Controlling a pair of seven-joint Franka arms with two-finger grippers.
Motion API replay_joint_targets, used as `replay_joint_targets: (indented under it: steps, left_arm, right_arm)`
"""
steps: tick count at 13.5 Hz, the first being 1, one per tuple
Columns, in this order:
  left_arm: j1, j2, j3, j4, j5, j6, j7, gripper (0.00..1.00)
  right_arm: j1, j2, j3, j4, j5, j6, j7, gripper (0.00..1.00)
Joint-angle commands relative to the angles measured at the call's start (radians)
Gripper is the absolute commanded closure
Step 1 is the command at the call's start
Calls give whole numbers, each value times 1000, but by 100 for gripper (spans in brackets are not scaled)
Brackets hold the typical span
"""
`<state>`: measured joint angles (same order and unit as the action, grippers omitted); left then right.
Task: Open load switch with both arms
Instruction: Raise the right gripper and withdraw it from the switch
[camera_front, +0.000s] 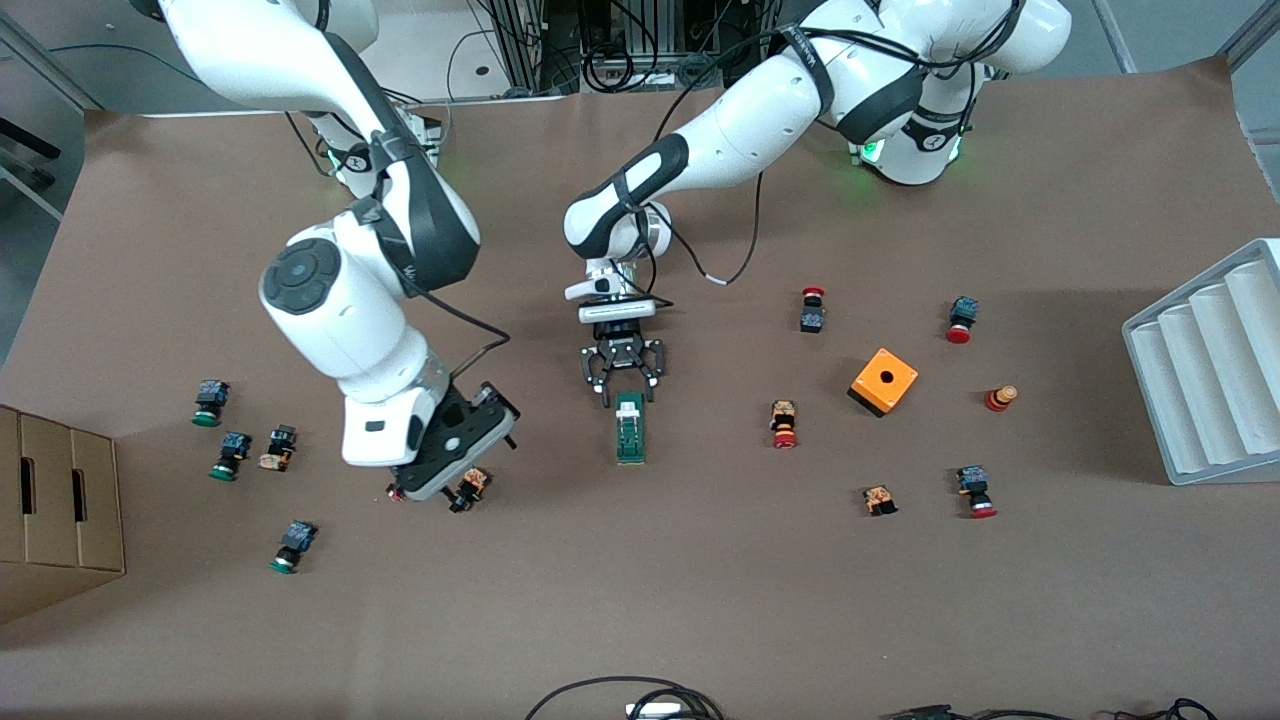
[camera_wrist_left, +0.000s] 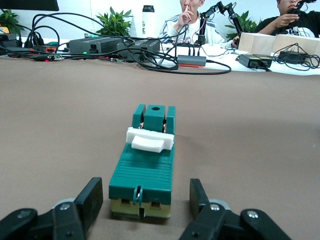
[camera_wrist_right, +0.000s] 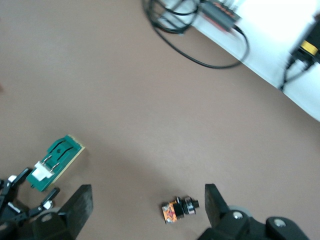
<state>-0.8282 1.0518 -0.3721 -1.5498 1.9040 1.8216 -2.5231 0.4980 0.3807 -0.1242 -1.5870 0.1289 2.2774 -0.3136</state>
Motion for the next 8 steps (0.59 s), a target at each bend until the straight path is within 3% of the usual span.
replay_joint_targets:
  steps: [1,5,7,8]
  left_arm:
    - [-9,-12,2,-10,-22,-7,4,21]
    - [-11,-41,-2,-6,-114,-4,119,21]
    - [-9,-59,-4,-6,-144,1,161,14]
    - [-8,-64,-4,-3,-151,2,173,2]
  right_arm:
    - [-59,-25,8,-2,28,-52,53,0]
    - [-145,-46,8,-2,78,-148,57,0]
    - [-194,-57,8,-2,90,-208,57,0]
    - [-219,-65,8,-2,90,-243,57,0]
